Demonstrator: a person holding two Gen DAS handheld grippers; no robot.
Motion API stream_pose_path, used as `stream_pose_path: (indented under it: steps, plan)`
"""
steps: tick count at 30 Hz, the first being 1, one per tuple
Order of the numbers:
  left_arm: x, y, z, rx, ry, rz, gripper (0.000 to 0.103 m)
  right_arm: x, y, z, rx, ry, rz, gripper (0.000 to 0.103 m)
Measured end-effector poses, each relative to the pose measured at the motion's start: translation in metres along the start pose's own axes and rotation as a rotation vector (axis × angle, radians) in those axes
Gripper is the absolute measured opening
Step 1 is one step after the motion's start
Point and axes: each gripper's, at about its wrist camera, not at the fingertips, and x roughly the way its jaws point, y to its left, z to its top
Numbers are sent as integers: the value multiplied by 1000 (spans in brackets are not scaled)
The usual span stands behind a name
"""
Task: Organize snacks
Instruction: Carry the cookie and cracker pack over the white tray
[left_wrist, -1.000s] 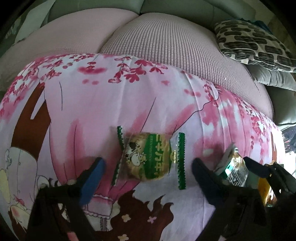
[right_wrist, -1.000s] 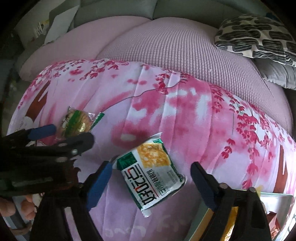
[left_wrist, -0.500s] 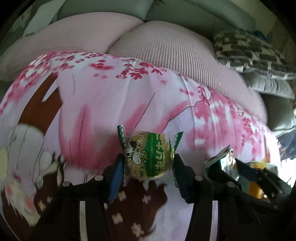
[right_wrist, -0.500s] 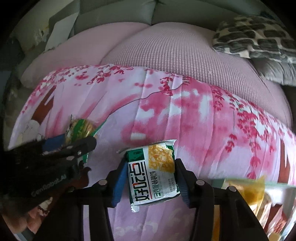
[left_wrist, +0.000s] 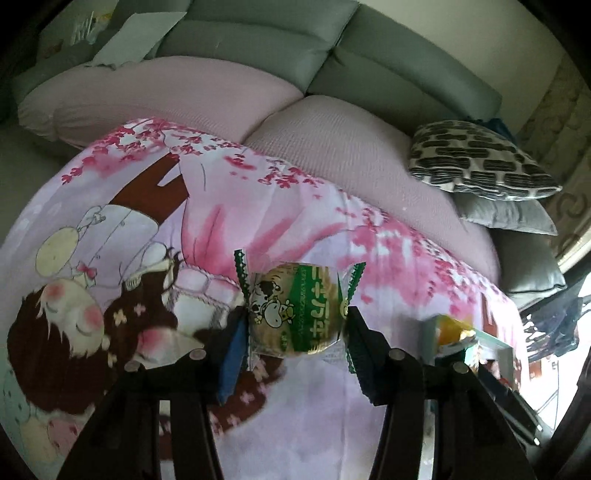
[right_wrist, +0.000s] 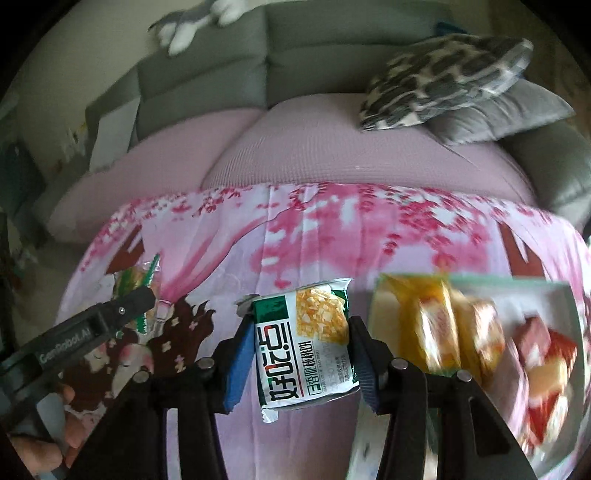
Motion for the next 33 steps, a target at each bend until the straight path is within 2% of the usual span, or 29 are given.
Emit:
stream_pose_path:
  steps: [8,20,27,30,33]
  plan:
    - [-24,-23,-18,49,-37,-45,54,-39,-23,-32,38,-35,-30,53]
    - [-29,-68,-31,166,-48,-54,54,-55,-48,-36,91,-85,-18,53]
    - [-31,-110,-54,279,-28,-89,54,-82,-75,-37,149,-145,-20,53]
    - [-29,-126,-67,322,-1,-121,54,-96,-101,-38,212,-174,-56,53]
    - [-25,-139,-83,361,33,-140,54,-103,-125,-43,273,-164,-124,53]
